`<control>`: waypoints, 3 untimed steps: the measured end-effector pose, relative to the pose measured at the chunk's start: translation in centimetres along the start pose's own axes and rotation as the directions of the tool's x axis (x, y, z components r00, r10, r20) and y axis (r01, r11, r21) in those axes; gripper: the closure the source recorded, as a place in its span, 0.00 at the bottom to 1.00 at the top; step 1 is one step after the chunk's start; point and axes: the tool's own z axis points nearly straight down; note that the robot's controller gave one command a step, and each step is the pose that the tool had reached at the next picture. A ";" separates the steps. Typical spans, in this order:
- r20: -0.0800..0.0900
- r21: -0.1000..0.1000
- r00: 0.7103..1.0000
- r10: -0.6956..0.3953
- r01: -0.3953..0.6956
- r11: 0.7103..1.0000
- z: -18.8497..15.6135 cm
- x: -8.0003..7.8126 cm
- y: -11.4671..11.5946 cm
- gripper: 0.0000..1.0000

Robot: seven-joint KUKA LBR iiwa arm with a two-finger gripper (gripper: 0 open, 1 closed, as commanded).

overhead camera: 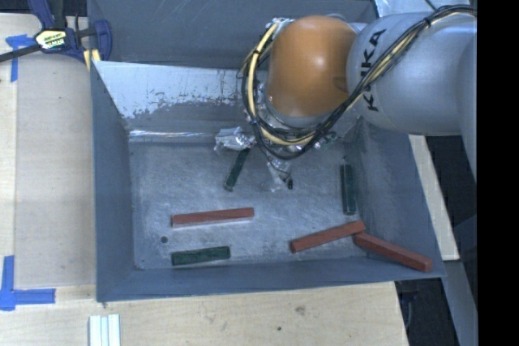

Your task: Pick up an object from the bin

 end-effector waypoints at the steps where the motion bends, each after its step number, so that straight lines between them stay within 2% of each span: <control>1: -0.001 -0.001 0.999 -0.055 0.055 0.999 -0.5 0.4 -1.4 0.00; 2: -0.004 -0.008 0.936 -0.353 0.353 0.936 3.2 1.2 -2.4 0.00; 3: -0.004 -0.008 0.937 -0.348 0.348 0.937 3.2 1.2 -2.4 0.00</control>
Offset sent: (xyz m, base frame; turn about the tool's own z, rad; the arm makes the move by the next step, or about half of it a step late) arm 0.0069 -0.0114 0.0043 -0.0577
